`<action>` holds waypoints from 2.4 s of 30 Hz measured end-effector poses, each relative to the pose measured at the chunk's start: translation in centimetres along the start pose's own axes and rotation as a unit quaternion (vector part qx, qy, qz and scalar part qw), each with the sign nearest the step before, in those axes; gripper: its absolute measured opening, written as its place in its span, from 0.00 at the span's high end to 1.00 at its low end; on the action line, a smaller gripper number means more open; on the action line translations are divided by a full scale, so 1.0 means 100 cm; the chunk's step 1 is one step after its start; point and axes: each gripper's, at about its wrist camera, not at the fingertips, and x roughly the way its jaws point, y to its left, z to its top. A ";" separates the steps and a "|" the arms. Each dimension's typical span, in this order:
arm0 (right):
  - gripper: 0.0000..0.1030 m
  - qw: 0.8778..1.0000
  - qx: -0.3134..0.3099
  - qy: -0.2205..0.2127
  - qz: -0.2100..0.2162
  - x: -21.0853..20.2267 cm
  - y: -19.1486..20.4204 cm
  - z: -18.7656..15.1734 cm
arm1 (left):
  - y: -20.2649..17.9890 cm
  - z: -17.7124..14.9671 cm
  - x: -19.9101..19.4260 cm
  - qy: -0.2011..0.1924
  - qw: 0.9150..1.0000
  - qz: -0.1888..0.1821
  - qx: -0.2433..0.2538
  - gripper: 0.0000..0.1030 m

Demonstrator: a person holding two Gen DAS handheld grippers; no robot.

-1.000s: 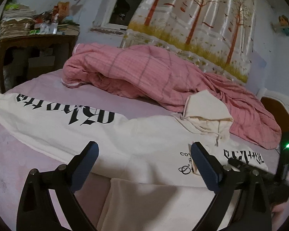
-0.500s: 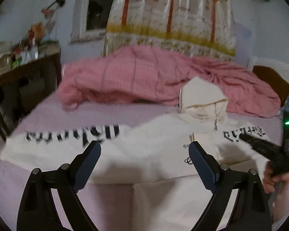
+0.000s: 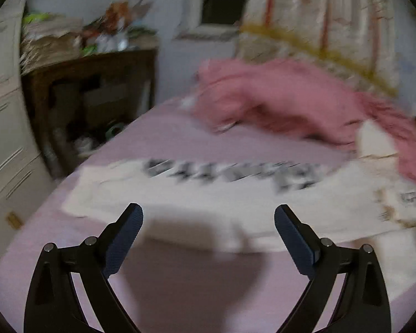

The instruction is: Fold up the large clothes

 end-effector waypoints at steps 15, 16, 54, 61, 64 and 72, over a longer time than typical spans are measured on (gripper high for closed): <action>0.65 0.999 0.020 -0.011 0.046 -0.030 -0.007 -0.044 | 0.156 -0.019 0.071 0.069 0.957 -0.080 -0.269 0.10; 0.65 0.999 0.016 -0.012 0.048 -0.030 -0.005 -0.046 | 0.153 -0.016 0.078 0.075 0.960 -0.064 -0.263 0.14; 0.63 0.959 0.064 -0.110 -0.253 -0.076 -0.136 -0.014 | -0.454 0.062 -0.088 -0.085 0.971 -0.207 0.081 0.88; 0.63 0.955 0.125 -0.111 -0.243 -0.087 -0.174 -0.011 | -0.540 0.018 -0.053 -0.054 0.967 -0.212 0.128 0.88; 0.63 0.954 0.134 -0.106 -0.245 -0.084 -0.183 -0.012 | -0.559 0.010 -0.032 -0.041 0.967 -0.219 0.121 0.88; 0.63 0.957 0.144 -0.091 -0.235 -0.078 -0.193 -0.014 | -0.570 -0.027 0.007 -0.001 0.960 -0.262 0.099 0.31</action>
